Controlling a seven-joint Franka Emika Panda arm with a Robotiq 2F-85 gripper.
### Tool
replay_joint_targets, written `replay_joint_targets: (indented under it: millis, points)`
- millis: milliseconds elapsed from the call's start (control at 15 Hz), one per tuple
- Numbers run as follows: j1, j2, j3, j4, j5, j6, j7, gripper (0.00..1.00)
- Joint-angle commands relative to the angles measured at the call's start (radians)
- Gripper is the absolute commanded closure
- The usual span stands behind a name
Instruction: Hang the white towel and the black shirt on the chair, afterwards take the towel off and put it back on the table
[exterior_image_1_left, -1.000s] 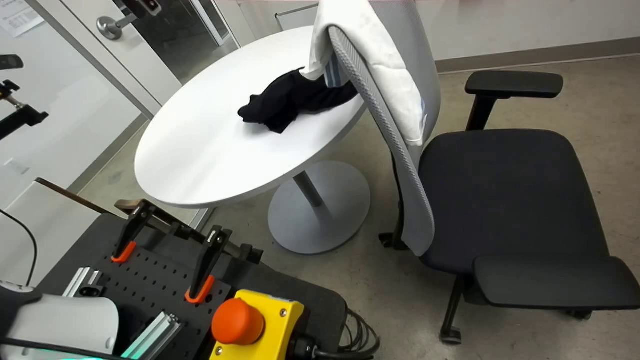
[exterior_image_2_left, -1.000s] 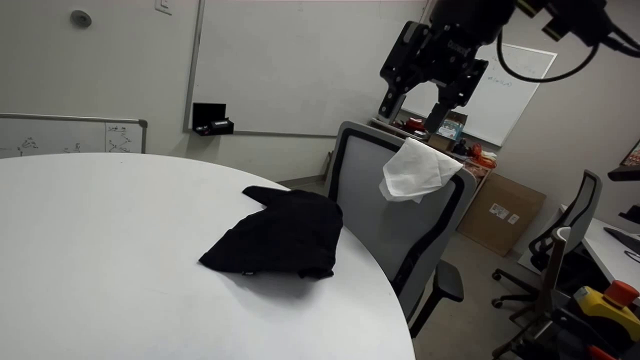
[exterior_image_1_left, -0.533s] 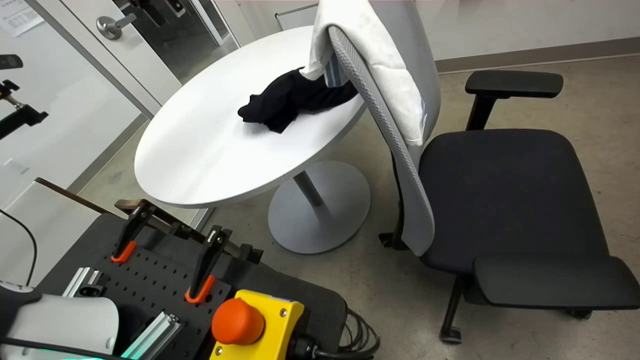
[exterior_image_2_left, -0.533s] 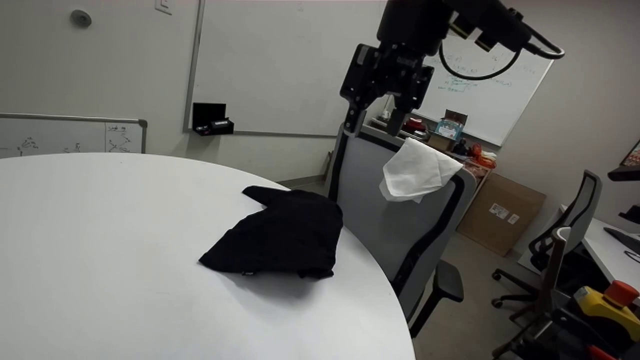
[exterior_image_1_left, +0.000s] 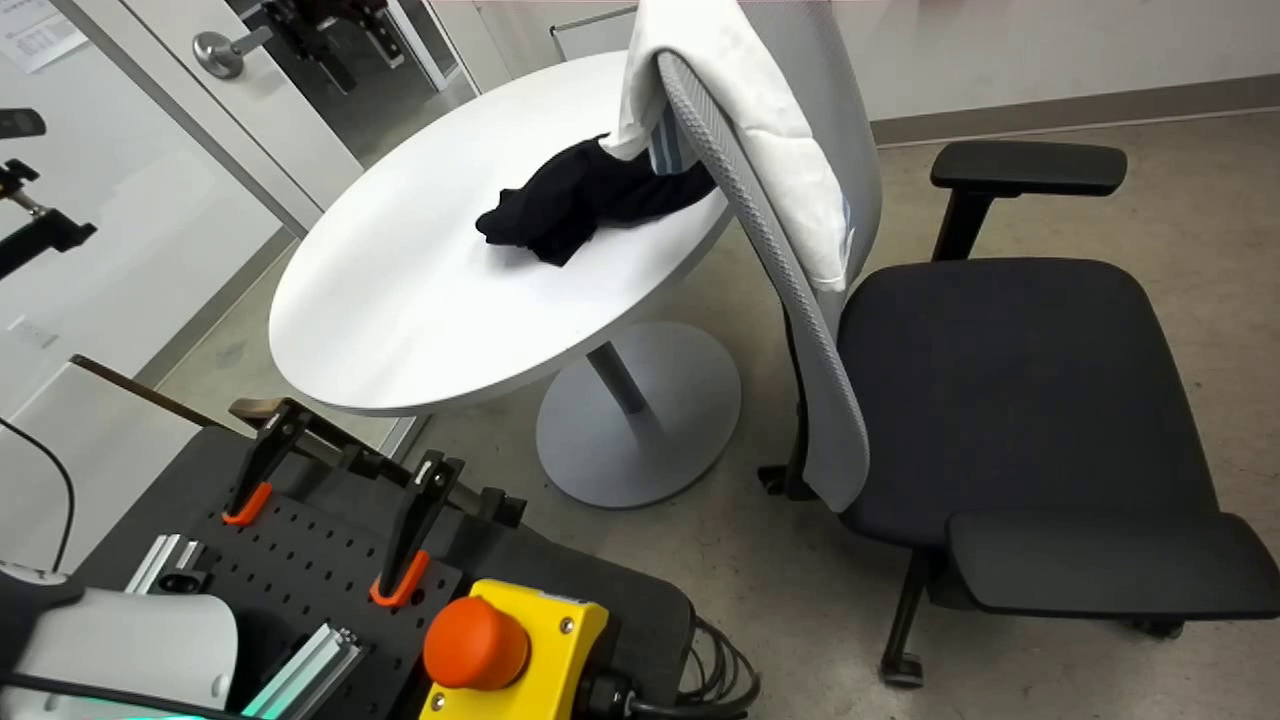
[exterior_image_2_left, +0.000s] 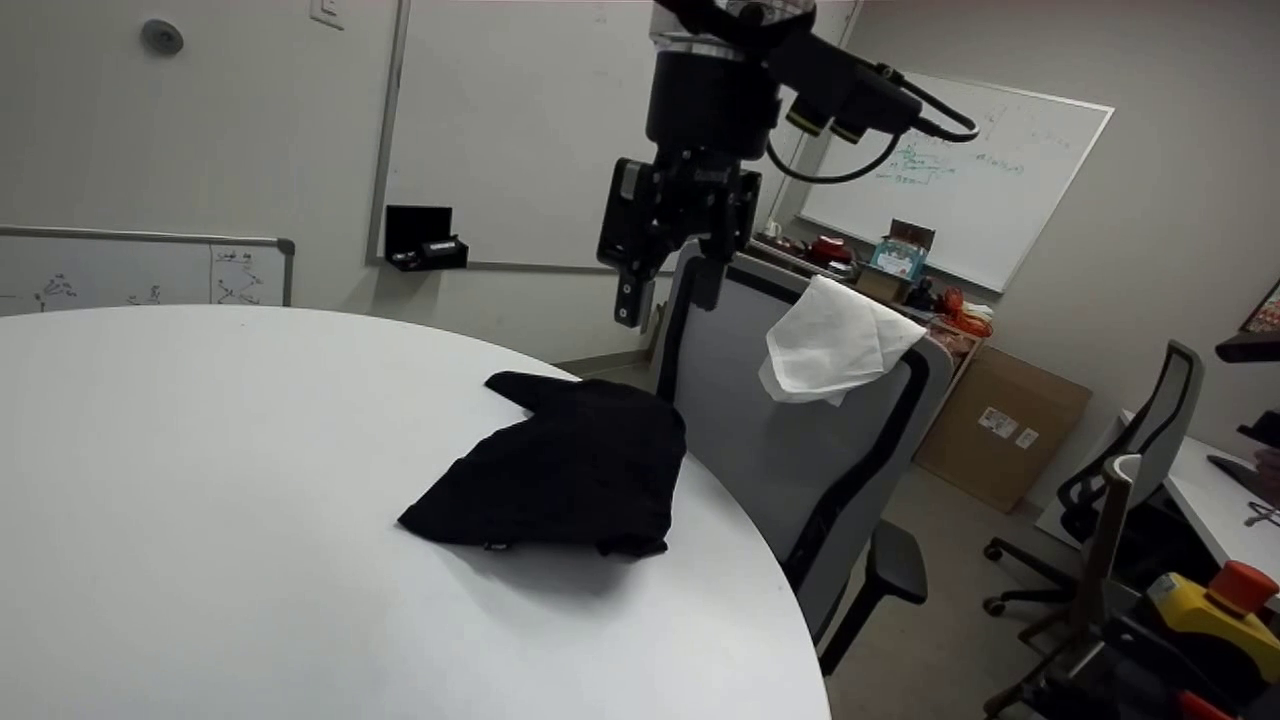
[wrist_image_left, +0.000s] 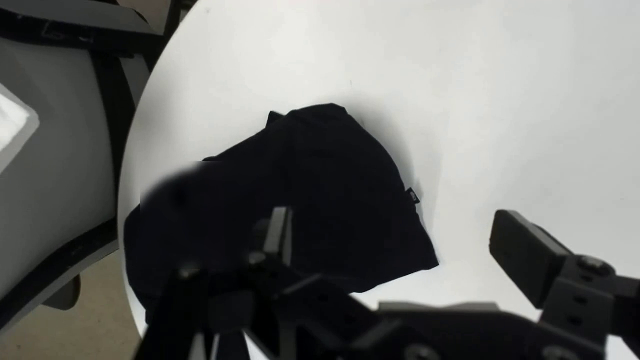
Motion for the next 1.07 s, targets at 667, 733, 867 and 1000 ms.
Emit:
replay_joint_targets:
  millis: [667, 733, 867, 1000]
  points:
    - [0.033, 0.115, -0.068, 0.099, -0.017, 0.03, -0.089, 0.0]
    - [0.041, 0.132, -0.075, 0.102, -0.035, 0.066, -0.086, 0.0]
    - [0.043, 0.167, -0.079, 0.114, -0.041, 0.119, -0.111, 0.0]
    - [0.033, 0.213, -0.064, 0.137, -0.027, 0.159, -0.186, 0.0]
